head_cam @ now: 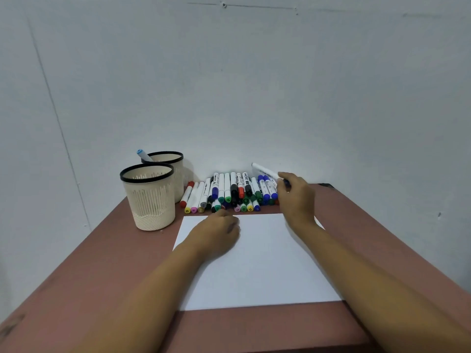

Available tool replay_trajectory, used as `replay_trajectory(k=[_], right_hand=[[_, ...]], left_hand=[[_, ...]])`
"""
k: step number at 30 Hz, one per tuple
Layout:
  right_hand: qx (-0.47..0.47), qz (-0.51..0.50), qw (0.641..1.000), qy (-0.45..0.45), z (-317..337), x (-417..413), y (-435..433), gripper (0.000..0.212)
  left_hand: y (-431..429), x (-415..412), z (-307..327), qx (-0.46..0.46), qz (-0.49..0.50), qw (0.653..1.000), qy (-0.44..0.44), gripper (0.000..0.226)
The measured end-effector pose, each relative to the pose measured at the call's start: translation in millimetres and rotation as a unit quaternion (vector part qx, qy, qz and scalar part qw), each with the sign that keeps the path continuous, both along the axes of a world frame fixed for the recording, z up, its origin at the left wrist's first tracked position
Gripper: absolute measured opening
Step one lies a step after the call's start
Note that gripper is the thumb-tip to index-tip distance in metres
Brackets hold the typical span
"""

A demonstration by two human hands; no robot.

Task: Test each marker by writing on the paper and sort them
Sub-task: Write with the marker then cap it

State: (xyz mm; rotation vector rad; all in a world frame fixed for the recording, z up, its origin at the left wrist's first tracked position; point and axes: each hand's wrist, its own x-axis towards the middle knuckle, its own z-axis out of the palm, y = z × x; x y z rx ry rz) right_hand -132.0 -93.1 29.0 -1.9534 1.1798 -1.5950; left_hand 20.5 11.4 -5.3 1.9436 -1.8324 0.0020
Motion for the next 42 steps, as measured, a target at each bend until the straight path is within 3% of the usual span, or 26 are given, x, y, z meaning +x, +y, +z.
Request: replay_trajectory(k=[4,8,11,14,17,22,33,42], right_hand=[[0.091,0.046,0.980,-0.172,5.3,-13.0,17.9,0.019],[0.136,0.091,0.969,-0.187,2.5,-18.2,34.8,0.023],[0.178,0.138,0.955,-0.194,1.5,-17.3,42.7,0.029],[0.212,0.173,0.933,-0.235,2.3,-16.5,43.0,0.026],[0.268,0.251,0.883,-0.291,0.5,-15.3,44.5,0.015],[0.311,0.305,0.890,-0.136,-9.5,-7.7,55.2,0.027],[0.286,0.345,0.880,-0.157,-11.8,-8.1,49.7,0.022],[0.279,0.347,0.884,-0.145,-10.7,-9.9,49.0,0.024]], left_hand=[[-1.3,-1.8,1.8,-0.107,-0.002,0.994,0.021,0.045],[-1.2,-0.2,4.7,-0.225,0.007,0.974,-0.013,0.064],[0.8,-2.4,4.5,-0.186,-0.013,0.981,-0.051,0.070],[0.8,-6.2,3.6,-0.153,-0.014,0.987,-0.042,0.046],[2.9,-8.9,5.0,-0.149,-0.022,0.989,-0.011,0.033],[5.9,-16.4,6.9,-0.167,-0.046,0.985,-0.023,0.030],[7.3,-25.6,9.6,-0.147,-0.043,0.988,-0.014,0.026],[7.5,-24.7,10.1,-0.155,-0.074,0.984,0.048,0.024]])
